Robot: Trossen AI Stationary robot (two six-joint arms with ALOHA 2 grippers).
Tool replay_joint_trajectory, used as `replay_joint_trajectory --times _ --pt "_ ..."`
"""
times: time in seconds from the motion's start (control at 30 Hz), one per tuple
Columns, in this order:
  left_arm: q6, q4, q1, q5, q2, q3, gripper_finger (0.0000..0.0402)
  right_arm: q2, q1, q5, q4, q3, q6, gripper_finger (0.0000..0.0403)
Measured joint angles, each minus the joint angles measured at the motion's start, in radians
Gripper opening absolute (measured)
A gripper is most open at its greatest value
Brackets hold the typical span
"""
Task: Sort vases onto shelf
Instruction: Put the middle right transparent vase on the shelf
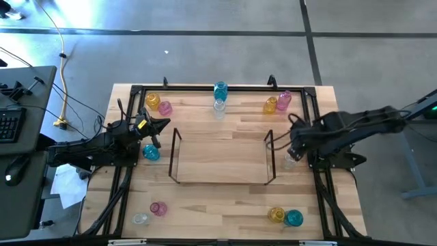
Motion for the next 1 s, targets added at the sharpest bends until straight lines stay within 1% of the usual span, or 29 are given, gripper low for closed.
replay_joint_trajectory --times 0.13,0.33,0.5,0.7,1.0 --pt "0.0 0.0 0.0 -0.006 0.0 0.0 0.0 0.0 0.028 -0.06 0.04 -0.097 0.055 0.0258" --pt "-0.002 0.001 0.0 -0.026 0.0 0.0 0.0 0.0 0.045 -0.094 0.154 -0.214 0.001 0.0259" --pt "-0.016 0.001 0.0 -0.026 0.0 0.0 0.0 0.0 0.045 -0.101 0.231 -0.277 -0.025 0.0259" --pt "-0.016 0.001 0.0 -0.026 0.0 0.0 0.0 0.0 0.045 -0.101 0.289 -0.303 -0.055 0.0259" --pt "-0.016 0.001 0.0 -0.026 0.0 0.0 0.0 0.028 0.045 -0.098 0.297 -0.303 -0.074 0.0259"
